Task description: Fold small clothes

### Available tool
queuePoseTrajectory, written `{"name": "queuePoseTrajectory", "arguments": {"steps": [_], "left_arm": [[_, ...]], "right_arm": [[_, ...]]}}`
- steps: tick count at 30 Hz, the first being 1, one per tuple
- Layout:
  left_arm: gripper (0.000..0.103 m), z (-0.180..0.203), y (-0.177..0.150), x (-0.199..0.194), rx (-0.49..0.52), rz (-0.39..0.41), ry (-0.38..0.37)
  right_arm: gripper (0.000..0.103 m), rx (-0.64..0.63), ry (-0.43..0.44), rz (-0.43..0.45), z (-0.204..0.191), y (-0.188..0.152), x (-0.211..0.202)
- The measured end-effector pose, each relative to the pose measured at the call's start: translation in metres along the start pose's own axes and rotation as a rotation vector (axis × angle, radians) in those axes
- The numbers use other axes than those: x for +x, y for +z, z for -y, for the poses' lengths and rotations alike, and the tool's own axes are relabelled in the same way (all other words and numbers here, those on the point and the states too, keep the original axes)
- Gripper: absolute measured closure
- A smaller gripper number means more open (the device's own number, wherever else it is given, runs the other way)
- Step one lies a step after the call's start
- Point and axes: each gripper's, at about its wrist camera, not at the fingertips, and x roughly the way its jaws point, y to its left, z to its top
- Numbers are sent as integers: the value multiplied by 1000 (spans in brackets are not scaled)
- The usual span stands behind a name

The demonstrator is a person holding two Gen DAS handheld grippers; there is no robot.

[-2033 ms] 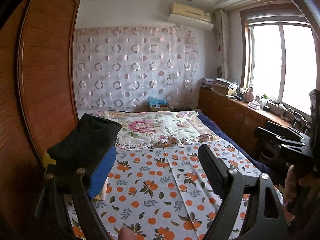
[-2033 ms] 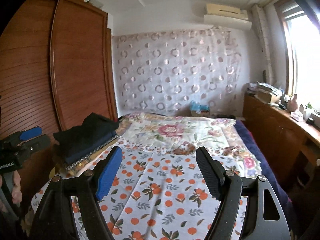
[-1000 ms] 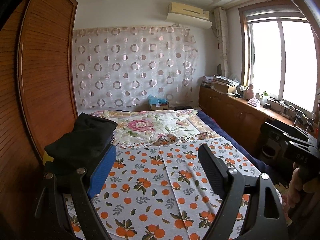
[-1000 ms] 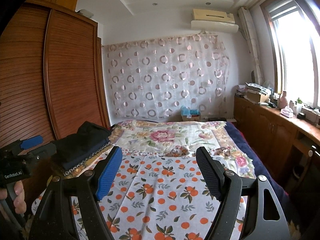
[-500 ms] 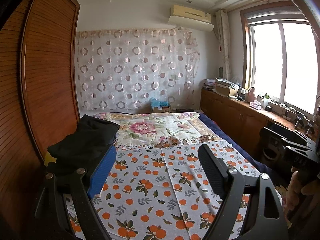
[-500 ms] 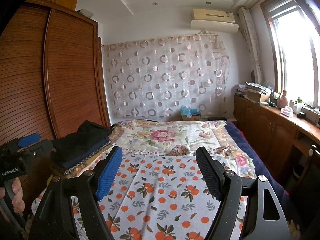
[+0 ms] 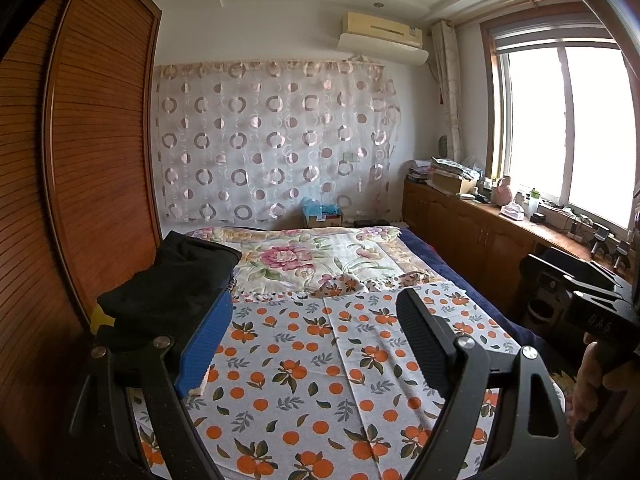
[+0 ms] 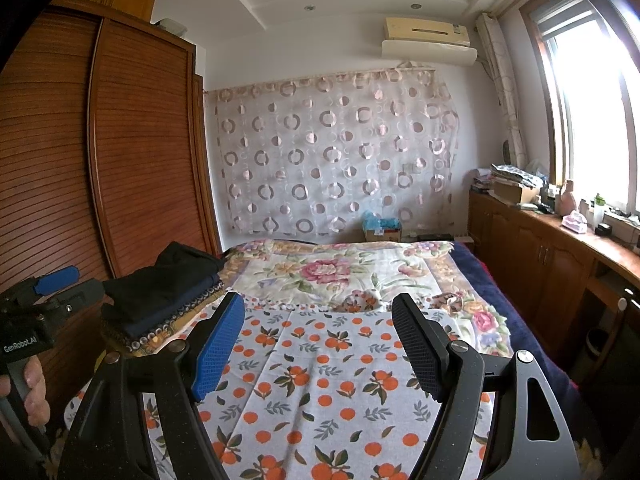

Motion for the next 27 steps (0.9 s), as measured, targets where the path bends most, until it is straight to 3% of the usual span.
{"name": "queuePoseTrajectory", "arguments": {"steps": [27], "left_arm": [[19,0,-1,0,2,2,2]], "right_arm": [[25,-1,8,5,4,-2,2]]}}
